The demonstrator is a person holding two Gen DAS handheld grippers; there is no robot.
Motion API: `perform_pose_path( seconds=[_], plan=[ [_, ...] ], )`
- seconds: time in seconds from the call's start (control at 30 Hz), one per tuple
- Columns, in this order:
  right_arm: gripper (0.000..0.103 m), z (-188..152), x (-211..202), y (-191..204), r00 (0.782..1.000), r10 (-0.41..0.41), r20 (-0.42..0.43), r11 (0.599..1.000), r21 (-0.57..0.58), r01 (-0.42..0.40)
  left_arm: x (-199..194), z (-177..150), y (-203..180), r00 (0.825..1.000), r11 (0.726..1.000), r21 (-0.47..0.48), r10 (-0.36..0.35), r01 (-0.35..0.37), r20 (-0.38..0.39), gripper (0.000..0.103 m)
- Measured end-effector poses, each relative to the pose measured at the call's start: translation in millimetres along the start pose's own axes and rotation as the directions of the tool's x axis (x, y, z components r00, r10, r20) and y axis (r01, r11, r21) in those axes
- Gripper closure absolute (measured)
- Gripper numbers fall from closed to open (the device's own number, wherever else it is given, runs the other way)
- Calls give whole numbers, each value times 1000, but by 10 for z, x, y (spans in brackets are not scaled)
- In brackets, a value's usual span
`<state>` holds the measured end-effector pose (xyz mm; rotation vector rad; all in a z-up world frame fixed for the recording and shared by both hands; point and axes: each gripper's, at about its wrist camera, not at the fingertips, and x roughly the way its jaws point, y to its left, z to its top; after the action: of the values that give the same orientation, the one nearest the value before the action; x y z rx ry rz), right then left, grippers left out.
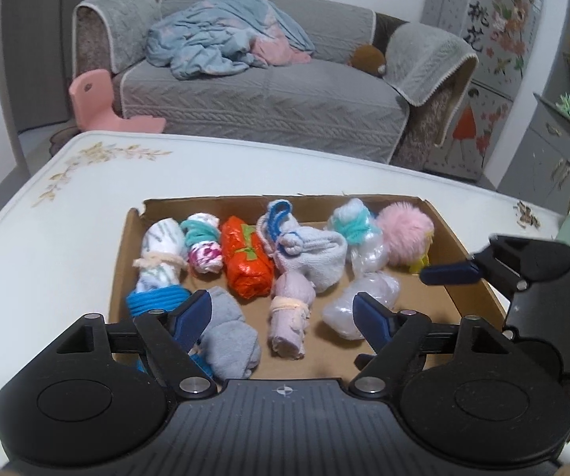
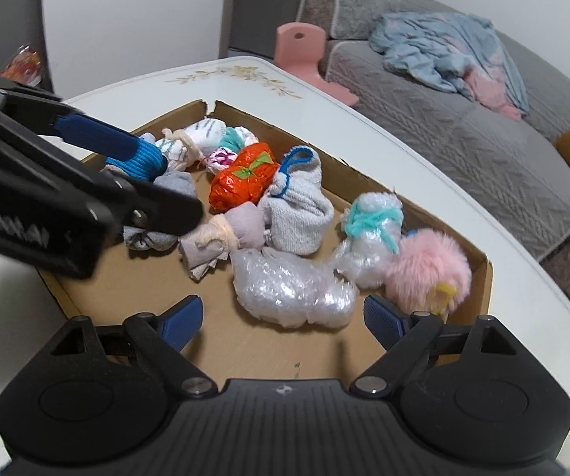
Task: Organize objects
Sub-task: 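Withdraw both open tools from the tray toward the remaining pile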
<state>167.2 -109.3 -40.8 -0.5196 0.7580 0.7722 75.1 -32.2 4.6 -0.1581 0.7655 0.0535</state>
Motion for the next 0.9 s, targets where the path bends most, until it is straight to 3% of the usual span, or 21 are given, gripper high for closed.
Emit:
perform_pose_path(
  seconds=[0.3, 0.53, 0.9],
  plan=[
    [16, -63, -144, 35, 1000, -26, -2, 993, 115, 26, -209, -141, 173, 1000, 998, -60, 2, -1, 30, 18],
    [15, -145, -431, 45, 996, -77, 46, 975, 213, 66, -447, -276, 257, 998, 998, -56, 7, -4, 68, 17],
    [12, -887, -1124, 250, 978, -138, 157, 938, 339, 78, -693, -959, 219, 996, 1000, -1, -31, 31, 84, 13]
  ],
)
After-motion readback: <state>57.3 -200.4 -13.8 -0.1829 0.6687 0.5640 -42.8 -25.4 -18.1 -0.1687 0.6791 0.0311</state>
